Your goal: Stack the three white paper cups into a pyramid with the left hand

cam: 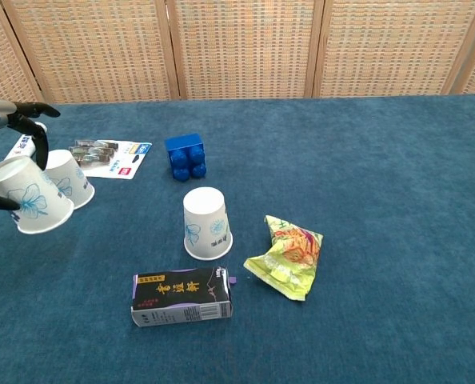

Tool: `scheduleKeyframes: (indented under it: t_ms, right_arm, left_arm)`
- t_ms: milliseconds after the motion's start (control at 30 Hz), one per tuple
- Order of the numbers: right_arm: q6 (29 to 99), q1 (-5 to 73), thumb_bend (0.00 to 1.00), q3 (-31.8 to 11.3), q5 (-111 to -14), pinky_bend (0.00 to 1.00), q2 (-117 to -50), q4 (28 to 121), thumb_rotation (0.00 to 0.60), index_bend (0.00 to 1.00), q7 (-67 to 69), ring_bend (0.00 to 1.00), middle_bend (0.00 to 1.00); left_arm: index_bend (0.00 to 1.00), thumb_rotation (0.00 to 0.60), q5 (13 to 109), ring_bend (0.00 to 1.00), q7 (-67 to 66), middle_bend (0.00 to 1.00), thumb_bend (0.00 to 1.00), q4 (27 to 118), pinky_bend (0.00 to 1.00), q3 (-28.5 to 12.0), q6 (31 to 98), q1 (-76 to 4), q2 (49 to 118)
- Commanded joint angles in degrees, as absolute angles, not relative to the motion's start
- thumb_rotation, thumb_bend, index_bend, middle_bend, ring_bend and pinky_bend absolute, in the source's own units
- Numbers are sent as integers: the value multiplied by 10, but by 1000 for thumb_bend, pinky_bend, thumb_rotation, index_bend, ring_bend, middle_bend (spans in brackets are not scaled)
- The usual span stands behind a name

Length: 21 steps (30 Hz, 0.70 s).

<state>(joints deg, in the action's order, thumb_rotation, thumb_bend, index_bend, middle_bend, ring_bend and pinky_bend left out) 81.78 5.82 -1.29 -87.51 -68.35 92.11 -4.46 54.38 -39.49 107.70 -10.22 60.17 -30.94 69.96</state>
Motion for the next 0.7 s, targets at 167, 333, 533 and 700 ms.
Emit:
scheduleKeyframes:
  t_ms: [167, 333, 533, 700]
  right_arm:
    - [818, 58, 0, -14, -873, 0, -681, 920, 600, 0, -36, 0, 0]
    - [816, 59, 0, -16, -869, 0, -677, 918, 600, 0, -20, 0, 0]
    - [813, 60, 0, -17, -868, 0, -673, 915, 600, 0, -5, 0, 0]
    - [809, 61, 0, -19, -864, 0, -672, 913, 600, 0, 3, 0, 0]
  left_arm:
    - [463, 600, 433, 0, -441, 0, 163, 1024, 0, -137, 574, -388, 744]
    - [462, 600, 364, 0, -472, 0, 163, 984, 0, -144, 573, -440, 784]
    - [463, 600, 312, 0, -497, 0, 163, 950, 0, -143, 584, -478, 815]
    - [463, 600, 287, 0, -506, 0, 163, 926, 0, -139, 585, -500, 830]
